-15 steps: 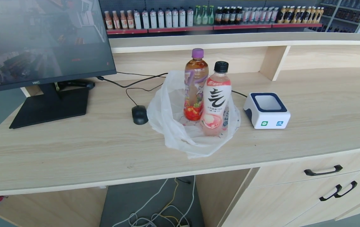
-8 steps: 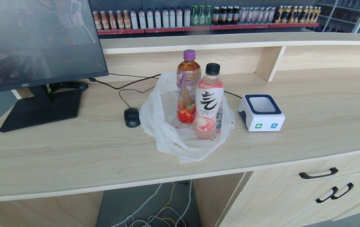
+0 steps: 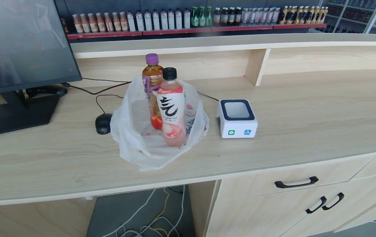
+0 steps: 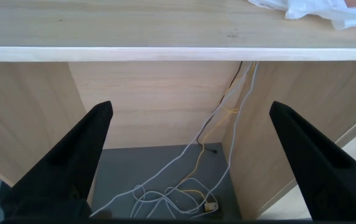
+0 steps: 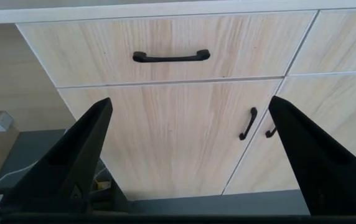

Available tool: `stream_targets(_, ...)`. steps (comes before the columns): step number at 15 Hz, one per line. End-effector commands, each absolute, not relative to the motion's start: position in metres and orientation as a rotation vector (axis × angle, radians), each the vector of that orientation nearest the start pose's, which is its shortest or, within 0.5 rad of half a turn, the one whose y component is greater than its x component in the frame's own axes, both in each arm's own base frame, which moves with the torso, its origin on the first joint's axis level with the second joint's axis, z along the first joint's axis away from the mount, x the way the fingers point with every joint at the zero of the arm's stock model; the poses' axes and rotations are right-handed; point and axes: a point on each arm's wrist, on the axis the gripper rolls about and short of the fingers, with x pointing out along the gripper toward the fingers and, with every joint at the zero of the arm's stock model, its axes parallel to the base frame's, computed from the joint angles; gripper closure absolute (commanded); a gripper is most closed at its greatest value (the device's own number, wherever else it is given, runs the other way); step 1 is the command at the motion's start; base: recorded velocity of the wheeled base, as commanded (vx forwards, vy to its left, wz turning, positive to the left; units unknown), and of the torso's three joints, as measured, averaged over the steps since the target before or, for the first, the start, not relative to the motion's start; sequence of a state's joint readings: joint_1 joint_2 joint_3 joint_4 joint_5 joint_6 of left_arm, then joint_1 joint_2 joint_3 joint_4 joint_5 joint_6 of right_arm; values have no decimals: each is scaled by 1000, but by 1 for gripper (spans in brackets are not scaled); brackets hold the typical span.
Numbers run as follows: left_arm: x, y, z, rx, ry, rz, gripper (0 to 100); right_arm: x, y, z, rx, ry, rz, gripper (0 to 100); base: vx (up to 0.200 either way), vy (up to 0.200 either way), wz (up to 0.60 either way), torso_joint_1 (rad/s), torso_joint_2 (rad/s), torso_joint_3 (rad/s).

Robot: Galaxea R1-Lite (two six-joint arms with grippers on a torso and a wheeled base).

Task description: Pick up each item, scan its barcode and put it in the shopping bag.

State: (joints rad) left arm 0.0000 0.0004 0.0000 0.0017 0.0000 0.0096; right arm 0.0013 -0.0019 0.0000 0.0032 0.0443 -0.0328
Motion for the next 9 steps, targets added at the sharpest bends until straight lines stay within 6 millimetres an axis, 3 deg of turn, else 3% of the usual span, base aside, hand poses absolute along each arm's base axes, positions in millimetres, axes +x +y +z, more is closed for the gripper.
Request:
stream_targets(1,-23,0,75,9,3,0,0,-23,1,75,-34,2,46,0,0,-200,0,-2,7,2)
stream_targets(9,-23,0,75,9,2,0,0,-23,1,75,-14,3,43,0,0,-200,0,0,-2,3)
